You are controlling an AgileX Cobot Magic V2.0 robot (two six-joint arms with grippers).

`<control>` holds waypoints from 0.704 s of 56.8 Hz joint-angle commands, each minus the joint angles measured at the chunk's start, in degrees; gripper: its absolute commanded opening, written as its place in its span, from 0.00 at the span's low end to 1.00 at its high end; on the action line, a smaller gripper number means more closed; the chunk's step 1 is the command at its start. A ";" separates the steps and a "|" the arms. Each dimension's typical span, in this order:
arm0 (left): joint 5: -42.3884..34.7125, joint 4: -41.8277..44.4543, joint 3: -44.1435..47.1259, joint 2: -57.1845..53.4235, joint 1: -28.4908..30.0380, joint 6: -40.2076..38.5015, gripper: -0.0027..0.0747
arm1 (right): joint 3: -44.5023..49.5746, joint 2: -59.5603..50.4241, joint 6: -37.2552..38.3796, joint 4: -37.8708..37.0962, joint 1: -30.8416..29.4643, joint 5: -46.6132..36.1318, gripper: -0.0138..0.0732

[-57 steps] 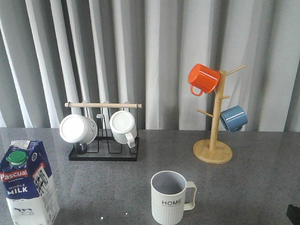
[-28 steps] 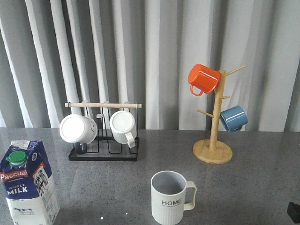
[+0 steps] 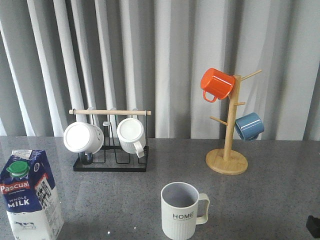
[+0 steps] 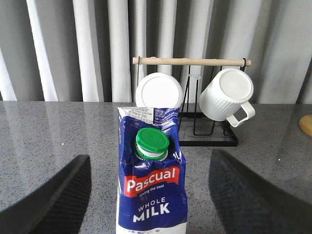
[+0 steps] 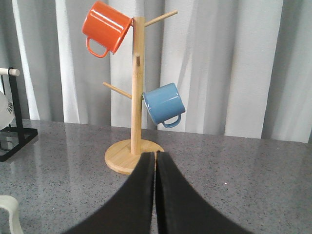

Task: Place milk next to cup
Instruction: 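Grasp the Pascual milk carton with the left gripper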

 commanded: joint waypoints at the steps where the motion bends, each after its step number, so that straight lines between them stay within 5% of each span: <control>1: -4.15 -0.43 -1.97 -0.08 -0.27 -0.34 0.66 | -1.51 -0.79 -0.26 0.11 -0.39 -4.52 0.15; 18: -3.74 -0.43 -1.97 -0.08 -0.27 -0.54 0.68 | -1.51 -0.79 -0.26 0.10 -0.39 -4.47 0.15; 30: -4.75 -1.04 -1.97 1.51 -0.27 -2.44 0.98 | -1.51 -0.79 -0.26 0.10 -0.39 -4.47 0.15; 40: -7.18 -0.85 -1.97 5.00 -0.34 -4.54 0.97 | -1.51 -0.79 -0.26 0.10 -0.39 -4.47 0.15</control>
